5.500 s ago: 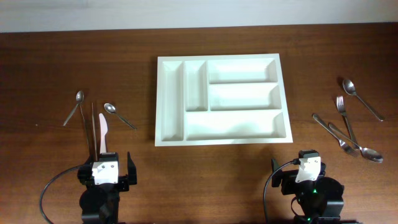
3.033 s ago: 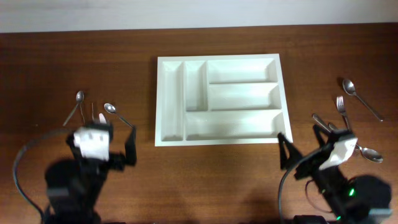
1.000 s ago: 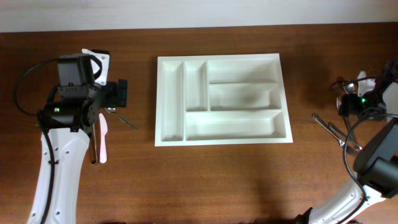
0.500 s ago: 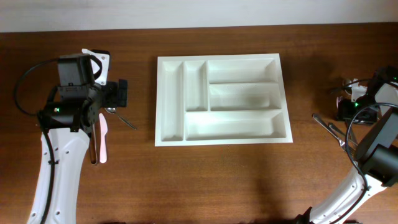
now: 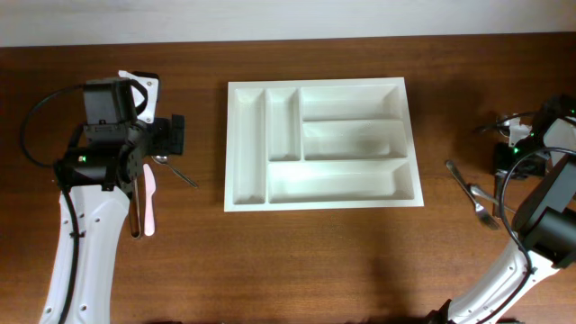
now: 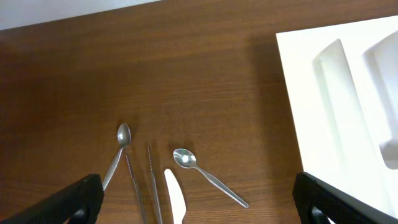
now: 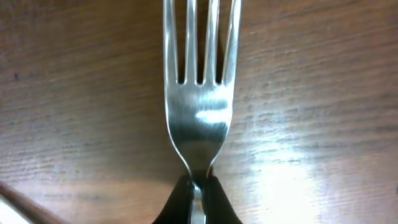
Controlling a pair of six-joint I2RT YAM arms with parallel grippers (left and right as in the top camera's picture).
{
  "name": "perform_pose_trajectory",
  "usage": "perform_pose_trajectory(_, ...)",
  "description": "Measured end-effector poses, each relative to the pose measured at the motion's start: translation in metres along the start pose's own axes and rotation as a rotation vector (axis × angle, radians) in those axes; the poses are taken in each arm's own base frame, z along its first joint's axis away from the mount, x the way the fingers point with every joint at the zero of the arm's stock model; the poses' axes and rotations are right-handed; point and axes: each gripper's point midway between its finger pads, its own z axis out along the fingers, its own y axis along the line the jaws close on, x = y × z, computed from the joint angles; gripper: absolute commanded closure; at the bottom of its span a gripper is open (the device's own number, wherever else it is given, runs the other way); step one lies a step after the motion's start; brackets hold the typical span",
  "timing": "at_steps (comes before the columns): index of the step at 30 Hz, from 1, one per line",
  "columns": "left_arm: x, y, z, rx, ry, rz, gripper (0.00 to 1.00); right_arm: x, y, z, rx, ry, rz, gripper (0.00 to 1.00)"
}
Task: Pack container
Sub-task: 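Carry the fork with the right gripper into the tray's upper compartment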
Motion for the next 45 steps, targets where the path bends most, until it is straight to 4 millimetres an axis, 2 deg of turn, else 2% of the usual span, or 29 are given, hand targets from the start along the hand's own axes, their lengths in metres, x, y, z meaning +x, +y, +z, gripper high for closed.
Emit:
perform_pose_trajectory(2,0.0,0.0,0.0,0.0,0.0,0.0,0.01,-0.001,-0.001,-0.008,-0.001,0.008,0.0,0.96)
perform_pose_trajectory(4,0.0,0.0,0.0,0.0,0.0,0.0,0.01,-0.011,-0.003,-0.027,0.004,-0.011,0.006,0.96)
perform_pose_trajectory(7,0.0,0.0,0.0,0.0,0.0,0.0,0.01,-0.035,-0.002,-0.068,-0.004,-0.086,0.007,0.96)
perform_pose_trajectory(10,0.0,0.0,0.0,0.0,0.0,0.0,0.01,-0.065,0.017,-0.122,-0.036,-0.226,-0.032,0.96)
perform_pose_trajectory(12,0.0,0.0,0.0,0.0,0.0,0.0,0.01,-0.083,0.038,-0.157,-0.05,-0.325,-0.08,0.96)
perform_pose_trajectory(14,0.0,0.0,0.0,0.0,0.0,0.0,0.01,-0.101,0.073,-0.194,-0.065,-0.431,-0.158,0.96)
perform_pose_trajectory(15,0.0,0.0,0.0,0.0,0.0,0.0,0.01,-0.106,0.09,-0.205,-0.074,-0.465,-0.193,0.96)
perform_pose_trajectory(16,0.0,0.0,0.0,0.0,0.0,0.0,0.01,-0.111,0.12,-0.219,-0.095,-0.505,-0.256,0.96)
perform_pose_trajectory(17,0.0,0.0,0.0,0.0,0.0,0.0,0.01,-0.111,0.126,-0.221,-0.099,-0.509,-0.267,0.97)
perform_pose_trajectory(18,0.0,0.0,0.0,0.0,0.0,0.0,0.01,-0.112,0.151,-0.223,-0.113,-0.52,-0.348,0.96)
perform_pose_trajectory(22,0.0,0.0,0.0,0.0,0.0,0.0,0.01,-0.107,0.234,-0.22,-0.131,-0.537,-0.688,0.96)
perform_pose_trajectory(26,0.0,0.0,0.0,0.0,-0.001,0.0,0.01,-0.095,0.311,-0.212,-0.103,-0.578,-1.156,0.96)
perform_pose_trajectory(28,0.0,0.0,0.0,0.0,-0.001,0.0,0.01,-0.093,0.339,-0.209,-0.08,-0.616,-1.336,0.96)
perform_pose_trajectory(30,0.0,0.0,0.0,0.0,-0.001,0.0,0.01,-0.103,0.36,-0.207,-0.044,-0.687,-1.46,0.96)
perform_pose_trajectory(35,0.0,0.0,0.0,0.0,0.0,0.0,0.01,-0.12,0.373,-0.174,-0.027,-0.7,-1.565,0.96)
perform_pose_trajectory(37,0.0,0.0,0.0,0.0,0.0,0.0,0.01,-0.122,0.374,-0.152,-0.051,-0.668,-1.58,0.96)
perform_pose_trajectory(38,0.0,0.0,0.0,0.0,0.0,0.0,0.01,-0.122,0.375,-0.128,-0.074,-0.627,-1.593,0.96)
perform_pose_trajectory(39,0.0,0.0,0.0,0.0,0.0,0.0,0.01,-0.122,0.375,-0.113,-0.087,-0.601,-1.595,0.9)
perform_pose_trajectory(40,0.0,0.0,0.0,0.0,0.0,0.0,0.01,-0.121,0.376,-0.102,-0.1,-0.58,-1.597,0.73)
perform_pose_trajectory(41,0.0,0.0,0.0,0.0,0.0,0.0,0.01,-0.12,0.376,-0.094,-0.106,-0.566,-1.601,0.65)
perform_pose_trajectory(43,0.0,0.0,0.0,0.0,0.002,0.0,0.01,-0.118,0.376,-0.077,-0.126,-0.533,-1.596,0.62)
perform_pose_trajectory(45,0.002,0.0,0.0,0.001,0.008,0.001,0.01,-0.117,0.376,-0.071,-0.139,-0.52,-1.578,0.57)
